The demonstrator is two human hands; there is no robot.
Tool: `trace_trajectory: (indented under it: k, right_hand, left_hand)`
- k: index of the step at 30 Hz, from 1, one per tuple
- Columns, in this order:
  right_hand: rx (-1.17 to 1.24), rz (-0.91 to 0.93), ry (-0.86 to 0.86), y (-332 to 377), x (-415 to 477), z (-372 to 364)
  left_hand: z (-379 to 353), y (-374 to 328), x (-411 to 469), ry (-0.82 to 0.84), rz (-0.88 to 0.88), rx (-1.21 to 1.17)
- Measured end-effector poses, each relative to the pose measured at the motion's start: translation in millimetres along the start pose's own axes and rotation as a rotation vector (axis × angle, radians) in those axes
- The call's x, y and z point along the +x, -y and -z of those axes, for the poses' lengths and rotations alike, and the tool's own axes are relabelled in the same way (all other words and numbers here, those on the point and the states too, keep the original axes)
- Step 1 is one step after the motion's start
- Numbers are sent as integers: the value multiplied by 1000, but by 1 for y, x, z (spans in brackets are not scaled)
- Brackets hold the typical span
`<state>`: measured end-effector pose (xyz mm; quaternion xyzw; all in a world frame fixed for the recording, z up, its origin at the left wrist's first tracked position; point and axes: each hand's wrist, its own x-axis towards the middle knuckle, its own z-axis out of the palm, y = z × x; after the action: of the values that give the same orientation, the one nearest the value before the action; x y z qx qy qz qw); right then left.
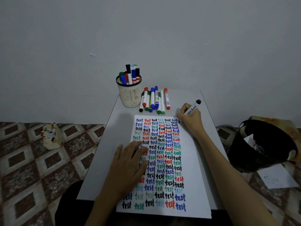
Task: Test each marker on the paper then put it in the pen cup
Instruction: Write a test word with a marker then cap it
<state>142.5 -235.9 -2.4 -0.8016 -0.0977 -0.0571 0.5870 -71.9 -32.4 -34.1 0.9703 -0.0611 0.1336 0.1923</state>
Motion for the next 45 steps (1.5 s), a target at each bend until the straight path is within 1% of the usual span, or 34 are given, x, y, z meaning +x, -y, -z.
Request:
trace_trajectory:
  k: [3,7,10,14,19,23,33,38,42,45]
  right_hand:
    - [10,-31,10,1,0,1]
    - [61,-40,-45,-2,1,5]
    - [15,-32,-32,-1,-1,3]
    - [13,1,-32,1,-2,3]
    - [11,-23,-23,1,-1,3]
    - [55,-23,-94,0,-1,5]
    - [15,-25,-61,1,-1,6]
    - [99,-58,-151,1,-2,7]
    - [28,-54,-132,0,-1,4]
    - [66,-41,-158,-1,-1,5]
  left_hand:
    - [0,1,0,5,5,4]
    - [1,0,0,12,10,9]
    - [1,-1,0,17,9,17]
    - [1,-1,-1,15,10,20]
    - [1,-1,0,12,9,16]
    - [1,-1,0,12,9,23]
    - [0,0,0,10,10,35]
    - [0,0,0,12,9,38]
    - [0,0,0,14,10,40]
    - [0,1,0,16,14,42]
